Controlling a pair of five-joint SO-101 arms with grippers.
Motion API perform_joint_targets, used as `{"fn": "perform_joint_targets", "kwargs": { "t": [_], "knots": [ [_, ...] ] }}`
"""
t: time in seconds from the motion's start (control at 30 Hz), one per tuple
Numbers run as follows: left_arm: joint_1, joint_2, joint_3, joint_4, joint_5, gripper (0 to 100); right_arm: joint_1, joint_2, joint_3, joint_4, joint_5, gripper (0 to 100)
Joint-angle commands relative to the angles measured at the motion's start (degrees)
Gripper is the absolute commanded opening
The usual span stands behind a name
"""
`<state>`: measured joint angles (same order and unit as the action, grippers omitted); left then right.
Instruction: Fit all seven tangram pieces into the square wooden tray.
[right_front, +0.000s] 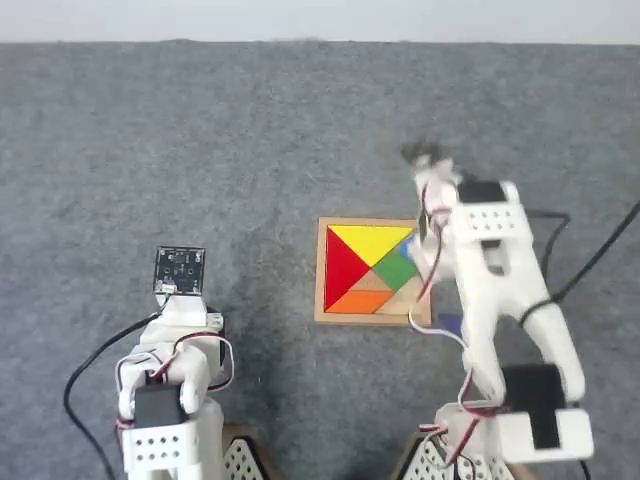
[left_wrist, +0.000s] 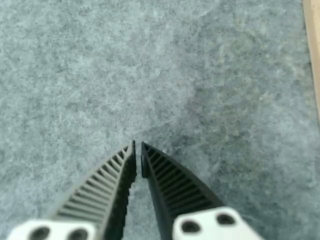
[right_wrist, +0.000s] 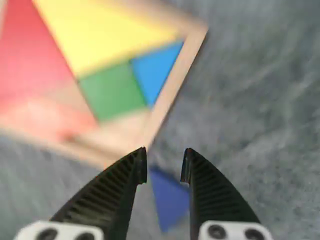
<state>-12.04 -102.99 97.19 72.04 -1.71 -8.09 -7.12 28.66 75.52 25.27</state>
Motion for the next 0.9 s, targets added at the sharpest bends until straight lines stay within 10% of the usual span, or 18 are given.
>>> {"fn": "perform_joint_targets", "kwargs": {
  "t": [0.0,0.33,0.87],
  "knots": [
    [-0.1,-1.1,-0.7,0.2,1.0,2,2.5,-7.0,9.4,1.2,15.7,13.1],
    [-0.1,-1.1,-0.7,0.2,1.0,2,12.8,-11.5,19.6,0.9,28.6,21.5],
    [-0.1,-1.1,-0.7,0.2,1.0,2,16.2,3.5,17.6,-11.6,26.8,21.7]
  ]
}}
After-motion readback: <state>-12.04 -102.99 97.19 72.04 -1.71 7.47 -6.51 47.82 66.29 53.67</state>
